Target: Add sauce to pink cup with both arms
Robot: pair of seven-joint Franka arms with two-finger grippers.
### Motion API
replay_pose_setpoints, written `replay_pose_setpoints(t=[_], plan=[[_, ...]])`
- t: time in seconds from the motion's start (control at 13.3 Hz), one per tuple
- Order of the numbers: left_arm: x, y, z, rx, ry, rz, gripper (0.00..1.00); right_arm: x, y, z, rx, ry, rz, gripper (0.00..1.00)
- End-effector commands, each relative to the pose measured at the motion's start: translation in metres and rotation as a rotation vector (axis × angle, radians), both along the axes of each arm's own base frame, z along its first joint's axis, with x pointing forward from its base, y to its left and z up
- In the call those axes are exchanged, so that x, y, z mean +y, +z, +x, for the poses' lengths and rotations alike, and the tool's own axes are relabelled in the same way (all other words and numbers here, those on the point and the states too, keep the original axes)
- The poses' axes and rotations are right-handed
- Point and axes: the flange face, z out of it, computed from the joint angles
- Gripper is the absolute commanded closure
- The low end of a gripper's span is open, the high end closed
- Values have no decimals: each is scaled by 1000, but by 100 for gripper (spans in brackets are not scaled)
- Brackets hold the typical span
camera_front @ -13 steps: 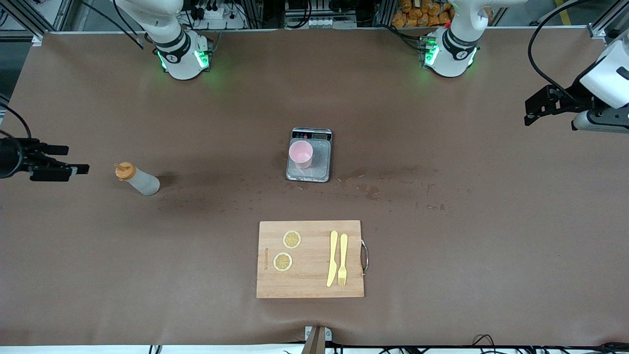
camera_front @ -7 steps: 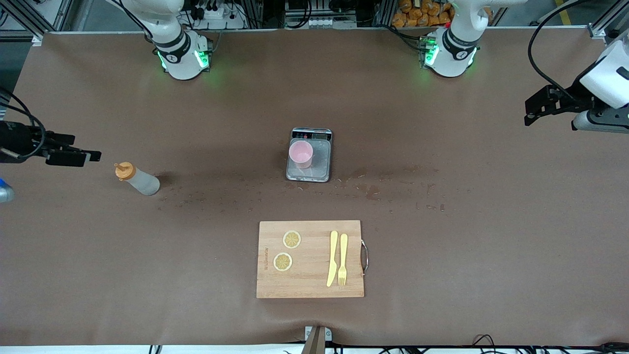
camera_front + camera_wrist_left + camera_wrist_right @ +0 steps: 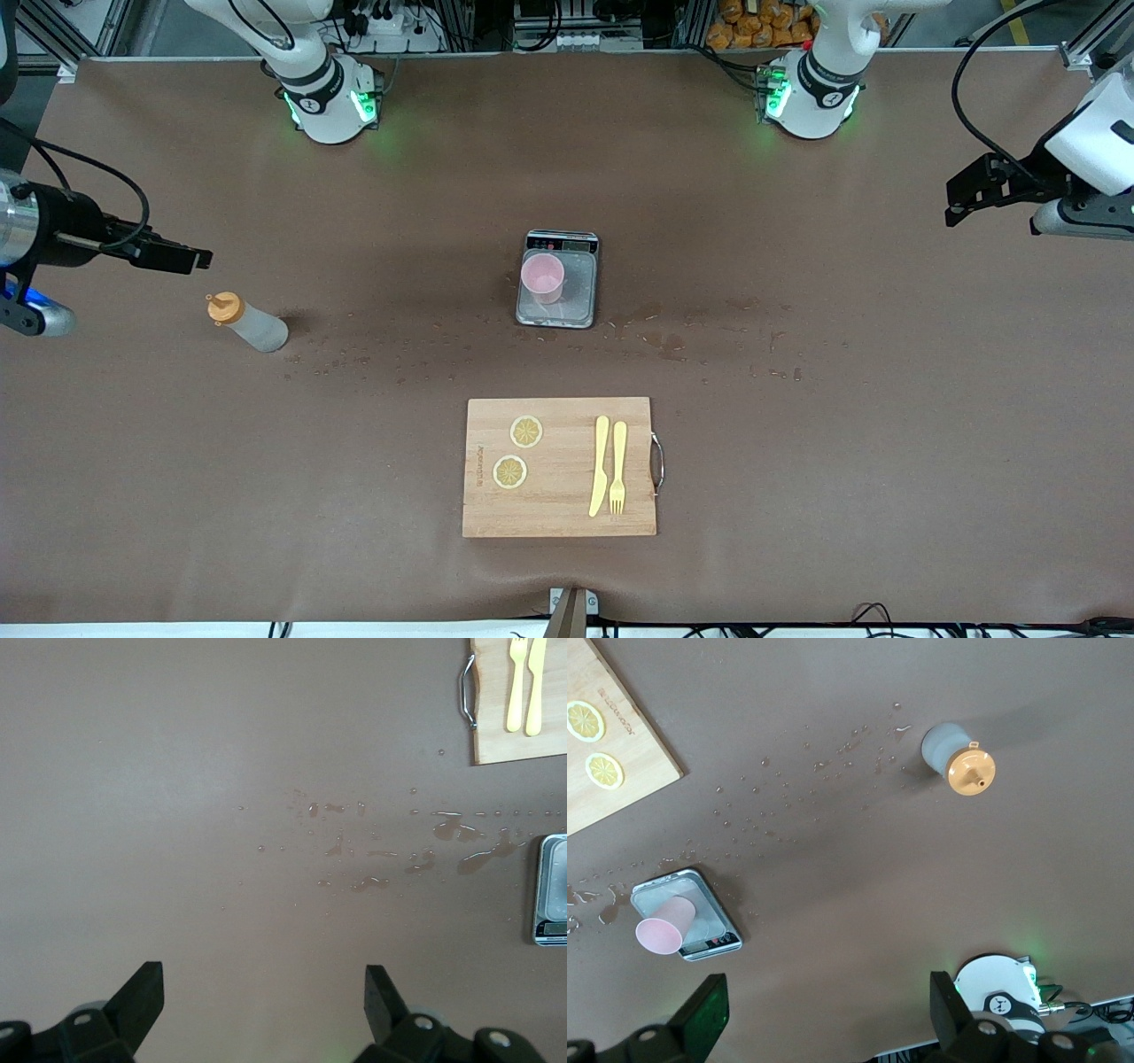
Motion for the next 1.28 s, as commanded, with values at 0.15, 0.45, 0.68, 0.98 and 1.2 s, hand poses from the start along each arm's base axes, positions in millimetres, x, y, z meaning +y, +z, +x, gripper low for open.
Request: replay_pose_setpoints(t=[0.15, 0.45, 0.68, 0.98, 1.2], plan=[[-2, 5, -4, -11, -1, -24, 0, -26, 16, -48, -150, 110, -10, 0], [-3, 5, -5, -11, -1, -24, 0, -41, 20, -74, -271, 201, -11, 0], [-3, 5, -5, -11, -1, -24, 0, -37, 28, -66, -361, 262, -51, 0], [-3, 4, -4, -9, -1, -24, 0, -32, 29, -49, -447, 282, -104, 0], [-2, 3, -4, -8, 1, -24, 0, -24, 18, -40, -440, 326, -156, 0]])
